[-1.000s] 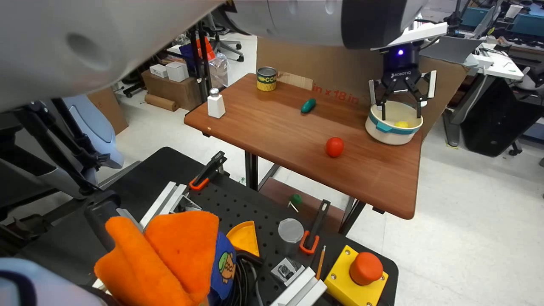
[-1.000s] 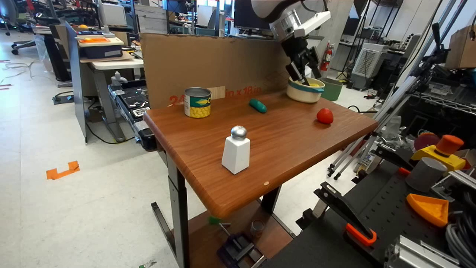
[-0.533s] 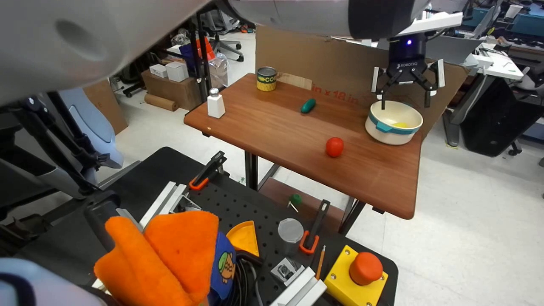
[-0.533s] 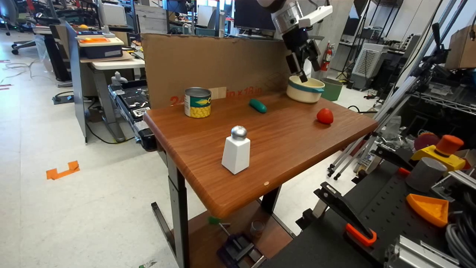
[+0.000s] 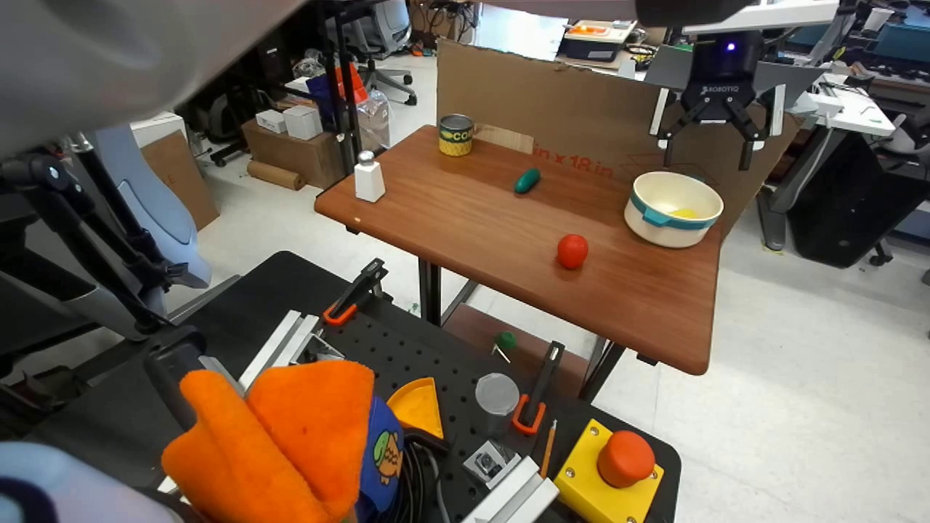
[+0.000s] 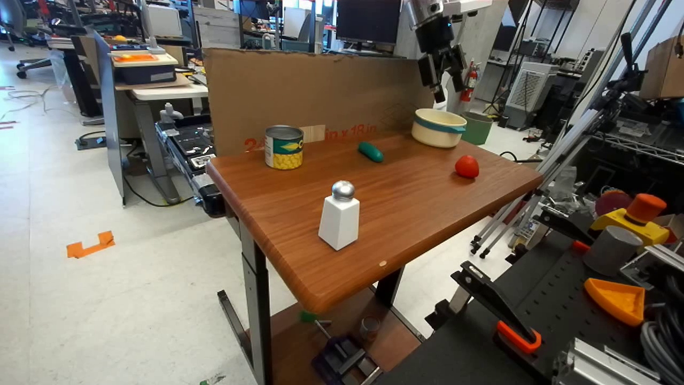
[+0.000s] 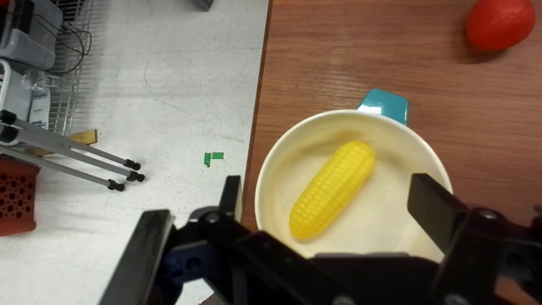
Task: Put the maize in the white bowl
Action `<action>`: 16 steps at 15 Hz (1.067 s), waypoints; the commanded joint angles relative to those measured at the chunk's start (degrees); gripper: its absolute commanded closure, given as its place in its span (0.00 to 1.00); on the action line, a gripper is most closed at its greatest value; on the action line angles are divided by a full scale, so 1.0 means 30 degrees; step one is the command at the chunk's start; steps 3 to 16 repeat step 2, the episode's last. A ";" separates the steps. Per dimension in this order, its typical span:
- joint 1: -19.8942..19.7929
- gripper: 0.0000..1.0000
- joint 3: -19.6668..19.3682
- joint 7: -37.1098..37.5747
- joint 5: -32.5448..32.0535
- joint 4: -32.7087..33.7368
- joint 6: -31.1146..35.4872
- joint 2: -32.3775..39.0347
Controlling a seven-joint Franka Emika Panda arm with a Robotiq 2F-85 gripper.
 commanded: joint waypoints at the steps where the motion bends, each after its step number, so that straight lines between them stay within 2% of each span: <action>1: 0.0011 0.00 0.0018 0.0000 0.0000 -0.0062 0.0030 0.0000; 16: 0.0014 0.00 0.0026 0.0000 0.0000 -0.0091 0.0048 0.0000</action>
